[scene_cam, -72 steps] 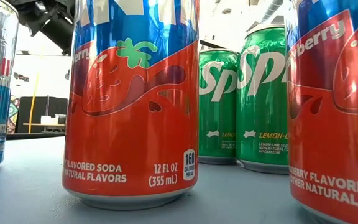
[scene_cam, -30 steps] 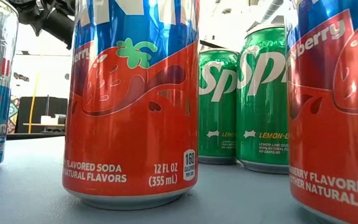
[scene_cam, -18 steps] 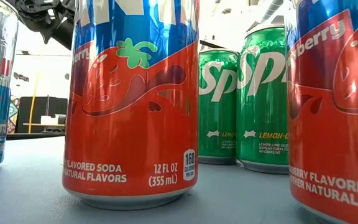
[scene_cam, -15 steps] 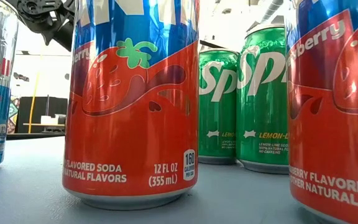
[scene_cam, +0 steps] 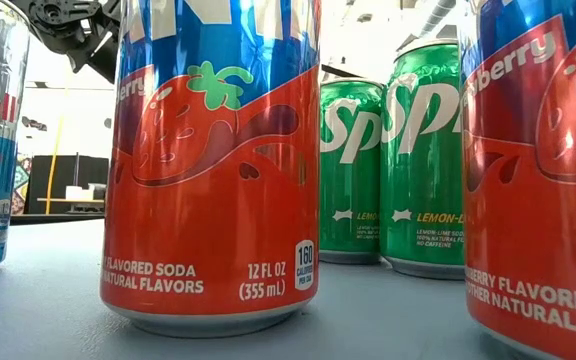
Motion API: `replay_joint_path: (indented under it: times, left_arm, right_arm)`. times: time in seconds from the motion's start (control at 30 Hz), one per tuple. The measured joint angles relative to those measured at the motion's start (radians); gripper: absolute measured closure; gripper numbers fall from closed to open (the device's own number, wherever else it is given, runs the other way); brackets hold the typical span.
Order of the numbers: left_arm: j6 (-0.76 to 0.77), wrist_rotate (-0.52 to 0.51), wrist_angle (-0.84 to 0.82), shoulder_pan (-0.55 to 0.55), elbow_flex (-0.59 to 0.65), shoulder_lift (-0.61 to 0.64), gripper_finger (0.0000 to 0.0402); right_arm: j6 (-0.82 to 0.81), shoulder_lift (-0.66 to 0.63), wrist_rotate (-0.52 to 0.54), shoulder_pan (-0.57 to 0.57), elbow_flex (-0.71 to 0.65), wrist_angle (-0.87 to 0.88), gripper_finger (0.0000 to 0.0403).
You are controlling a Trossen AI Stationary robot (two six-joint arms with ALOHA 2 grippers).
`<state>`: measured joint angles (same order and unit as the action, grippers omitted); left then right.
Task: Place canned beverage on shelf
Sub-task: Put the right blue soda can on the shelf aligned with the other blue soda can
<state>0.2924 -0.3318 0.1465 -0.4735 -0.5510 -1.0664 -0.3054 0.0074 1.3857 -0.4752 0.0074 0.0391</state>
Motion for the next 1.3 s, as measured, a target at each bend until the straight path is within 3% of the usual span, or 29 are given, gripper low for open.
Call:
replay_joint_path:
  times: [0.43,0.63,0.9,1.3]
  left_arm:
    - [0.003,-0.006,0.004,-0.006,0.0,0.0,0.0401]
    - [0.027,0.086,0.003,0.017,0.0,0.0,0.0401]
    - [-0.019,0.016,0.005,0.001,0.0,0.0,0.0401]
    - [-0.04,0.047,0.052,-0.047,0.001,-0.033,0.0401]
  right_arm:
    - [0.0,0.0,0.0,0.0,0.0,0.0,0.0121]
    - [0.0,0.0,0.0,0.0,0.0,0.0,0.0121]
    - [0.003,0.0,0.003,0.0,0.0,0.001,0.0121]
    - [0.0,0.0,0.003,0.0,0.0,0.001,0.0121]
